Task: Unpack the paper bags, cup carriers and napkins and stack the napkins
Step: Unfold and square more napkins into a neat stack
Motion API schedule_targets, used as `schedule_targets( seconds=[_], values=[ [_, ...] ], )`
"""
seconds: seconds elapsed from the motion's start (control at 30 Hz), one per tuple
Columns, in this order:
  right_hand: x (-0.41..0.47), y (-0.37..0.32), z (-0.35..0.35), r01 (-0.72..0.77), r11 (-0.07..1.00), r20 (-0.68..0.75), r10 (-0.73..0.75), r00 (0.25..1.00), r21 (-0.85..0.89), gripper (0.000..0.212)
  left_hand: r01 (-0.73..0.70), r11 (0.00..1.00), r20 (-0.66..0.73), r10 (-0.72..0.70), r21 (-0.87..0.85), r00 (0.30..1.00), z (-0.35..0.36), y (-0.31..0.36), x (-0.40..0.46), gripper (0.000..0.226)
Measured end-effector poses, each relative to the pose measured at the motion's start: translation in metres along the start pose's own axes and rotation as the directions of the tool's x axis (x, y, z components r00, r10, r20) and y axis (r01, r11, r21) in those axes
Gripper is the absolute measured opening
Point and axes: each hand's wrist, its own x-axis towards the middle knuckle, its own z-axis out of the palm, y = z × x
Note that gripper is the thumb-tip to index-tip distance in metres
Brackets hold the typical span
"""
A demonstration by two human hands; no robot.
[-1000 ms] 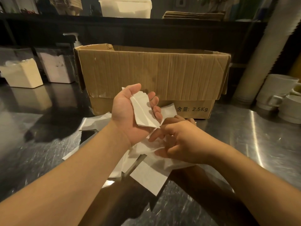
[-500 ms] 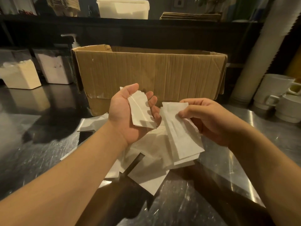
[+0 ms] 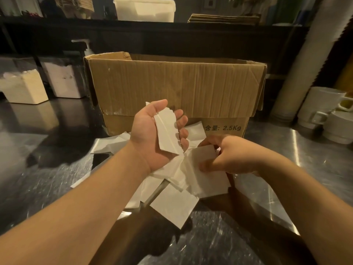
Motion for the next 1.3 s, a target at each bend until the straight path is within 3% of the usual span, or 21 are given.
schedule_targets(
  seconds=[0.4, 0.63, 0.8, 0.97, 1.17, 1.3],
  values=[
    [0.007, -0.005, 0.012, -0.052, 0.999, -0.059, 0.052, 0.997, -0.008, 0.06, 0.011, 1.0, -0.009, -0.011, 0.015, 1.0, 0.0, -0.001, 0.002, 0.04],
    [0.007, -0.005, 0.012, 0.009, 0.999, -0.139, -0.016, 0.99, -0.052, 0.03, 0.016, 1.0, -0.015, -0.016, 0.015, 1.0, -0.001, -0.002, 0.003, 0.041],
    [0.013, -0.007, 0.009, -0.016, 0.999, -0.102, 0.012, 0.995, -0.041, 0.019, 0.012, 1.0, -0.023, -0.011, 0.016, 1.0, -0.002, -0.003, 0.003, 0.042],
    [0.009, 0.001, 0.003, 0.088, 0.987, -0.231, -0.055, 0.971, 0.136, 0.015, 0.009, 1.0, -0.031, -0.009, 0.02, 0.999, -0.002, -0.003, 0.003, 0.039],
    [0.004, 0.004, -0.007, 0.116, 0.965, -0.077, -0.101, 0.992, 0.237, 0.041, -0.02, 0.999, -0.053, 0.022, 0.042, 0.998, -0.003, -0.003, 0.004, 0.037],
    [0.0, 0.005, -0.011, 0.178, 0.968, -0.052, -0.171, 0.984, 0.179, 0.023, -0.045, 0.995, -0.077, 0.051, 0.088, 0.996, -0.003, -0.004, 0.005, 0.038]
  ],
)
